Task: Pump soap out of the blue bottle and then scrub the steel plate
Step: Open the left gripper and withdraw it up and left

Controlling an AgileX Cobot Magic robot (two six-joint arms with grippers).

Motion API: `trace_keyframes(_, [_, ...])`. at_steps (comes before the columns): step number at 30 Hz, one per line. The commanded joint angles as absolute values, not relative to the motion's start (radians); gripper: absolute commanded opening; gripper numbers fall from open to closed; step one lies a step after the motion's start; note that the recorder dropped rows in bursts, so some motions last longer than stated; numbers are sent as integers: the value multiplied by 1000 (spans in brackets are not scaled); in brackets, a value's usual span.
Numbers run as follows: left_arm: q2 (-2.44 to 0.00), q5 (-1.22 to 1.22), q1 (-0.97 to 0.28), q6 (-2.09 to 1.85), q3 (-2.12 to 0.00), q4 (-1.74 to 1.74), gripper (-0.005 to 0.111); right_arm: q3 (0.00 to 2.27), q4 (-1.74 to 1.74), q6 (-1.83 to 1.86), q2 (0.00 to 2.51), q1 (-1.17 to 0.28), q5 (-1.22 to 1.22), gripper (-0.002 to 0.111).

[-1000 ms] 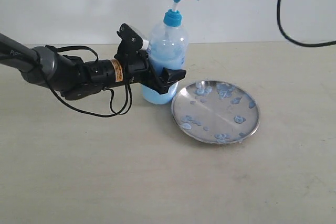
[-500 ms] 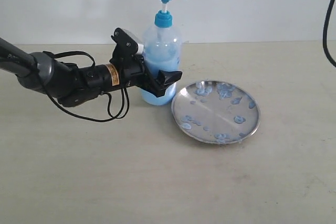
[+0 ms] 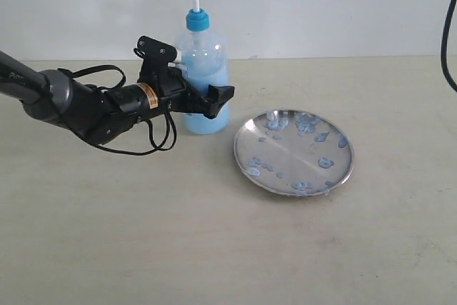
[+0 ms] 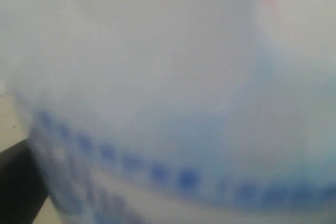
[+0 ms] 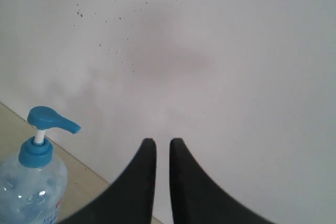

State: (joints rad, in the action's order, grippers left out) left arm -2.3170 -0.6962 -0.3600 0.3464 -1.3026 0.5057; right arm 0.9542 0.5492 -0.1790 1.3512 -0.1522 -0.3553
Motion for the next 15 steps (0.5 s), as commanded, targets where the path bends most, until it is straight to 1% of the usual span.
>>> trace_keyframes(1, [-2222, -648, -357, 342, -1302, 489, 110, 948, 545, -169, 1343, -148, -358, 0])
trace_keyframes(5, [-2130, -523, -357, 342, -1302, 489, 110, 948, 543, -176, 1343, -148, -352, 0])
trace_keyframes(9, [-2027, -340, -357, 342, -1302, 526, 109, 948, 543, -176, 1343, -148, -323, 0])
trace_keyframes(11, [-1986, -291, -357, 342, -1302, 543, 109, 948, 531, -176, 1343, -148, -305, 0])
trace_keyframes(15, [-1905, -277, -361, 344, -1302, 545, 108, 948, 496, -184, 1327, -148, -290, 0])
